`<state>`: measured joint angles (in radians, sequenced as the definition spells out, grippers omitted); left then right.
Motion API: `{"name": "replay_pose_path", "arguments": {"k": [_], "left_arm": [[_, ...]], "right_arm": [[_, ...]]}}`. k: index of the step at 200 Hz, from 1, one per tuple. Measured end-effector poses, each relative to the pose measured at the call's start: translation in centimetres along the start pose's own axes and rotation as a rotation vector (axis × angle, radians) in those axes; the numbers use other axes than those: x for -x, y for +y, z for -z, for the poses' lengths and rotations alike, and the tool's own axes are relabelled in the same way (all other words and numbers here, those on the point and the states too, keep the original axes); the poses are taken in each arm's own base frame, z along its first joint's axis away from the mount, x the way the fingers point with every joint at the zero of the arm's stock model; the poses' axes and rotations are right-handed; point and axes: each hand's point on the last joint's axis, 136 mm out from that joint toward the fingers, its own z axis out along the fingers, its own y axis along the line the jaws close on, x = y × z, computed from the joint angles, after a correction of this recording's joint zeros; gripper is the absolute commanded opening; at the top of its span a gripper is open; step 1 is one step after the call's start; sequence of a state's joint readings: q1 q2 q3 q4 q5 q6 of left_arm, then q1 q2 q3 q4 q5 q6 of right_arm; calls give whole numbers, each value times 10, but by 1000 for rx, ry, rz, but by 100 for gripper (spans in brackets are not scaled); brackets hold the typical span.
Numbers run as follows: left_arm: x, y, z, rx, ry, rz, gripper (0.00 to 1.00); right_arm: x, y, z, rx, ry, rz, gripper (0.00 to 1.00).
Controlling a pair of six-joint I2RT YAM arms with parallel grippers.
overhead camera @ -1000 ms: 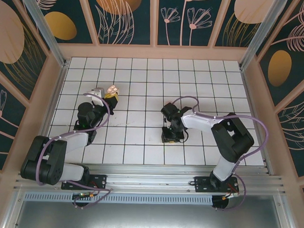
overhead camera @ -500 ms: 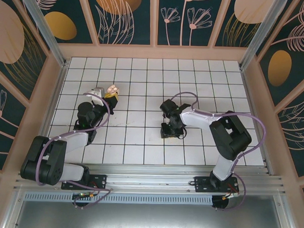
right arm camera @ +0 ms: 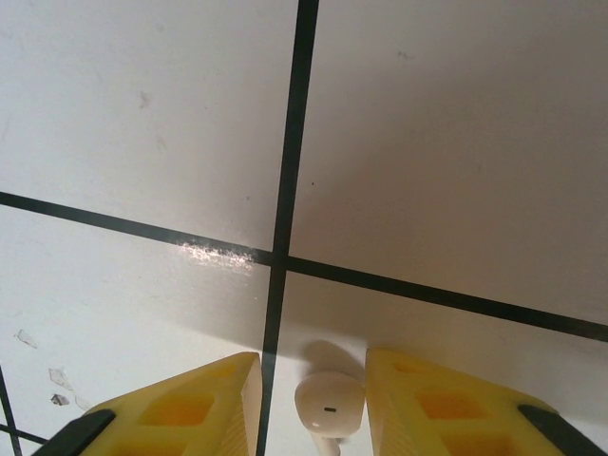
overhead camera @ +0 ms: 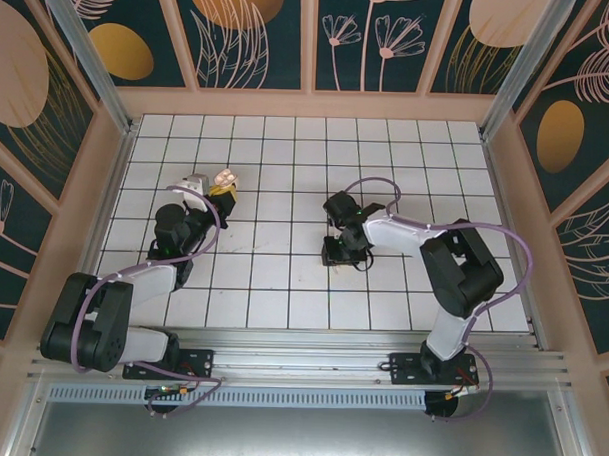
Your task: Insert the wireless bluetooth earbuds into the charging case
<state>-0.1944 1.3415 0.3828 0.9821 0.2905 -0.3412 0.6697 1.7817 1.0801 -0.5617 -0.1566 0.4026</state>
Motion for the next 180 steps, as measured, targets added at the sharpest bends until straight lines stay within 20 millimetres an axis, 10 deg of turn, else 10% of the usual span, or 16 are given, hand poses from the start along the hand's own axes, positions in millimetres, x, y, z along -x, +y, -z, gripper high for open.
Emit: {"name": "replay_pose_path", "arguments": {"k": [180], "left_arm": [[-2, -3, 0, -18, 15, -5, 19]], "right_arm": [[-3, -5, -2, -107, 1, -18, 21]]}}
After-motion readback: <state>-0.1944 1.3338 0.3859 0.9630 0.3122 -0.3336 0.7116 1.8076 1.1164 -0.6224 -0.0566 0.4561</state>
